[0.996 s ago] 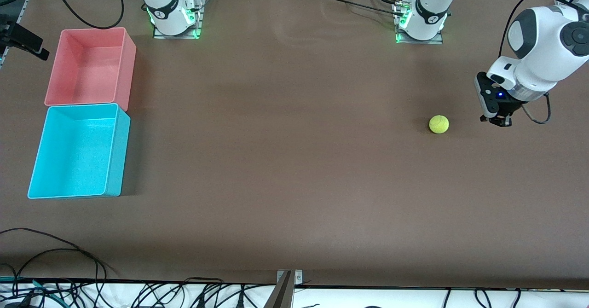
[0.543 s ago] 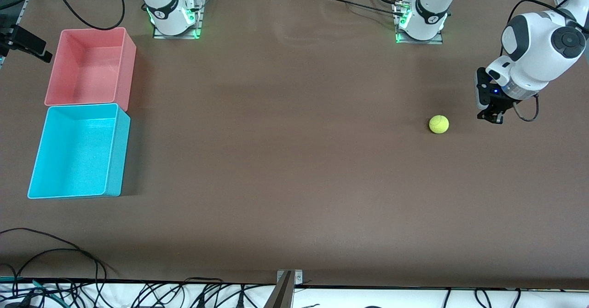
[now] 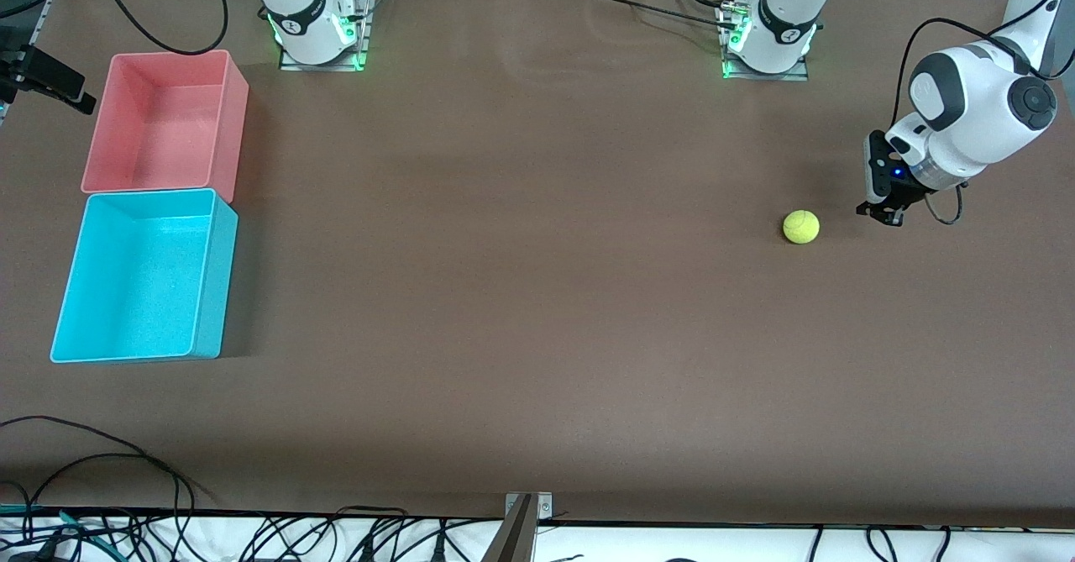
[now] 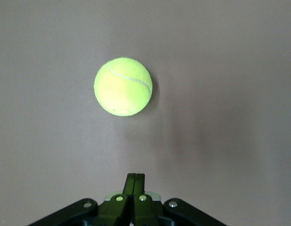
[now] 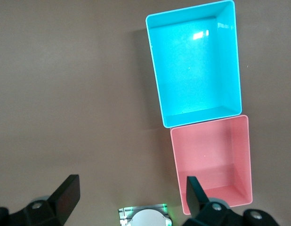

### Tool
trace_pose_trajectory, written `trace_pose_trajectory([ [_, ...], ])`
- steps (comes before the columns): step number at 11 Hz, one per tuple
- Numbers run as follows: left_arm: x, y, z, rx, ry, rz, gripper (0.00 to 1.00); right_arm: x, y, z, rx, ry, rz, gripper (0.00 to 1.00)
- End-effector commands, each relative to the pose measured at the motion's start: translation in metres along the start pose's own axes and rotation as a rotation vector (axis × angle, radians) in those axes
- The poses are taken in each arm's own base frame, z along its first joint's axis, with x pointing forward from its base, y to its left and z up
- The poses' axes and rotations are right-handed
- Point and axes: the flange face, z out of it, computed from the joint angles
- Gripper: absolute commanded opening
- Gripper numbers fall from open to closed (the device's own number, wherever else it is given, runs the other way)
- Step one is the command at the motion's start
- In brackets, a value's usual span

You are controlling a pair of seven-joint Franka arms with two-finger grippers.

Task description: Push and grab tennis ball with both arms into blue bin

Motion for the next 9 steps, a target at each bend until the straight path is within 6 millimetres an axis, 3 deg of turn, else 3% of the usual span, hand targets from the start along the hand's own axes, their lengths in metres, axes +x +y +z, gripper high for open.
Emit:
trace_pose_trajectory([
  [1, 0.002, -0.007, 0.014, -0.007, 0.013, -0.103, 0.00, 0.000, -0.003, -0.005, 0.013, 0.004, 0.005, 1.00],
  [5, -0.002, -0.009, 0.027, -0.012, -0.054, -0.101, 0.00, 0.000, -0.003, -0.005, 0.013, 0.002, 0.004, 1.00],
  [9, -0.004, -0.013, 0.053, 0.014, -0.055, -0.115, 0.00, 0.000, -0.003, -0.005, 0.013, 0.004, 0.005, 1.00],
])
